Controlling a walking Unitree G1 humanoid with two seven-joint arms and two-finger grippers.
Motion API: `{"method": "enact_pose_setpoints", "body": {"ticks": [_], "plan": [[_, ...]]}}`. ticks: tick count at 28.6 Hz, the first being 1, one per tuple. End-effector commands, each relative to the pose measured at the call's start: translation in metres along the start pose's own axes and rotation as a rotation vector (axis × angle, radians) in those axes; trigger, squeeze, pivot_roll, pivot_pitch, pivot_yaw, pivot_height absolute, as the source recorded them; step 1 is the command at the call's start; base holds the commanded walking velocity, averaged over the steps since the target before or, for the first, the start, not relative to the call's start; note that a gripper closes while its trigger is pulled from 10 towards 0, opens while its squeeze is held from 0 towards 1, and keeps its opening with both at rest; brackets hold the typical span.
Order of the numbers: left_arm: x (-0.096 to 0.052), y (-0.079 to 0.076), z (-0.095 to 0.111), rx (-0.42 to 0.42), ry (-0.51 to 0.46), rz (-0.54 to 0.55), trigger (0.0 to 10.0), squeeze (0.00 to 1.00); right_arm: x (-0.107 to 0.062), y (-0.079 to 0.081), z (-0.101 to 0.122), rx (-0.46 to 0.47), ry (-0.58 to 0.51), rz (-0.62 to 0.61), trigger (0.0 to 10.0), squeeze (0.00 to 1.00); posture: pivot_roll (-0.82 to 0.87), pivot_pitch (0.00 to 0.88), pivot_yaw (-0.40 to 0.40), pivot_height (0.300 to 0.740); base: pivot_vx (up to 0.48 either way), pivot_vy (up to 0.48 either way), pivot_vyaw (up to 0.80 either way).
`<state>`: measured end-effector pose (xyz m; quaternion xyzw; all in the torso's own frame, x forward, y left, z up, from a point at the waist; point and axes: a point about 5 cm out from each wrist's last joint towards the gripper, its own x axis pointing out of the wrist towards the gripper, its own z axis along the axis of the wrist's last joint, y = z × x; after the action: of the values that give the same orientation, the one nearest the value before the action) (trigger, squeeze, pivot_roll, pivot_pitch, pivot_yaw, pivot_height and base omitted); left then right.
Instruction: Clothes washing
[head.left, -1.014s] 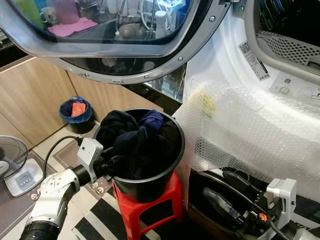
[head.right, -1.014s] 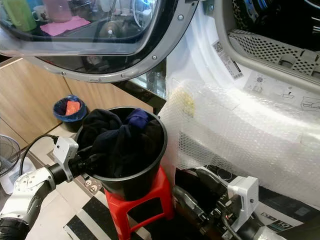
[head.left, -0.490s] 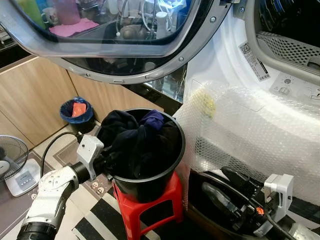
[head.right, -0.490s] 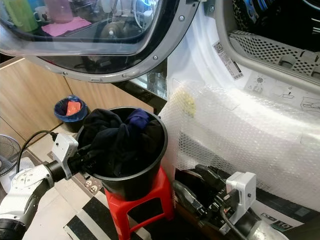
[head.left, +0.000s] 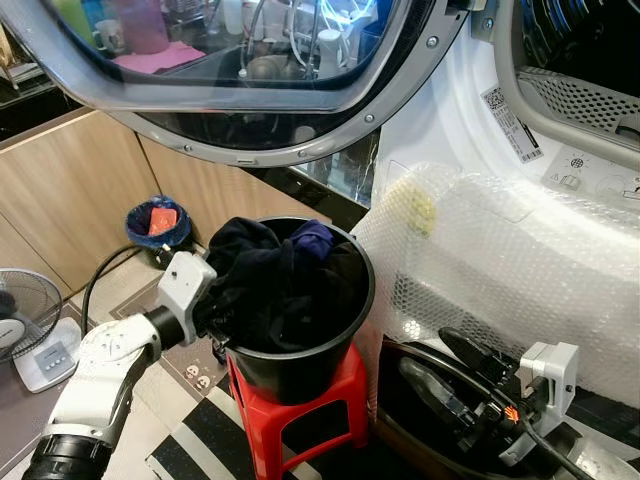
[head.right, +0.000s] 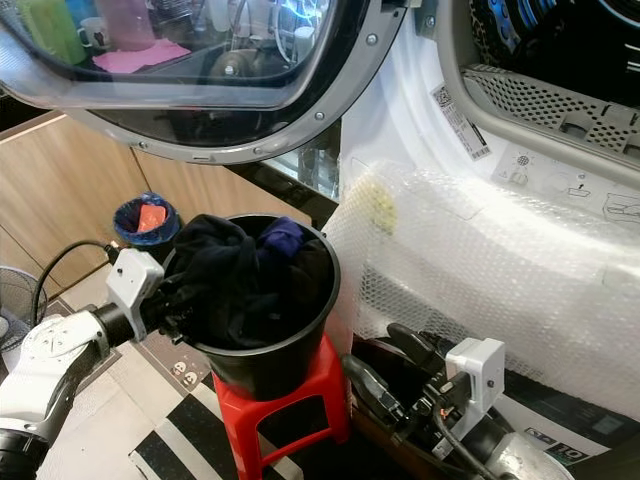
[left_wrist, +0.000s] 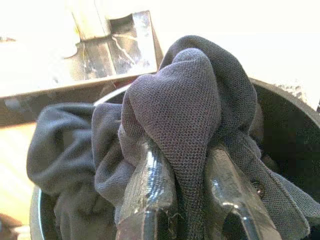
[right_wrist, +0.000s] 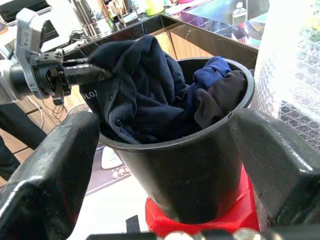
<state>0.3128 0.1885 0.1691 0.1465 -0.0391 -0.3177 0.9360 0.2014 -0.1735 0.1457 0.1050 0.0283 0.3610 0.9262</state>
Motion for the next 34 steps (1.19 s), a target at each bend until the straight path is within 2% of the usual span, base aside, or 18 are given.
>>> {"method": "enact_pose_setpoints", "body": {"ticks": [1,8,16,24,34], "plan": [[0.006,-0.001,0.02,0.047,-0.058,0.0,10.0,0.0,0.0,0.001,0.0,-0.002,-0.004,0.003,10.0,0.0,-0.04,0.121,0.027,0.74,0.0,0.0,0.0],[0.012,-0.008,0.032,0.086,-0.091,-0.001,10.0,0.0,0.002,0.0,-0.001,-0.003,-0.011,-0.001,10.0,0.0,-0.04,0.114,0.032,0.74,0.0,0.0,0.0],[0.017,-0.001,0.058,0.121,-0.141,0.016,10.0,0.0,0.004,-0.001,-0.003,-0.004,-0.022,-0.003,10.0,0.0,-0.04,0.1,0.039,0.74,0.0,0.0,0.0],[0.02,-0.006,0.074,0.14,-0.189,-0.005,10.0,0.0,0.006,-0.001,-0.005,-0.001,-0.026,-0.003,10.0,0.0,-0.04,0.091,0.041,0.74,0.0,0.0,0.0],[0.026,-0.01,0.091,0.124,-0.234,-0.045,10.0,0.0,0.007,-0.001,-0.006,-0.004,-0.03,-0.005,10.0,0.0,-0.04,0.074,0.052,0.74,0.0,0.0,0.0]]}}
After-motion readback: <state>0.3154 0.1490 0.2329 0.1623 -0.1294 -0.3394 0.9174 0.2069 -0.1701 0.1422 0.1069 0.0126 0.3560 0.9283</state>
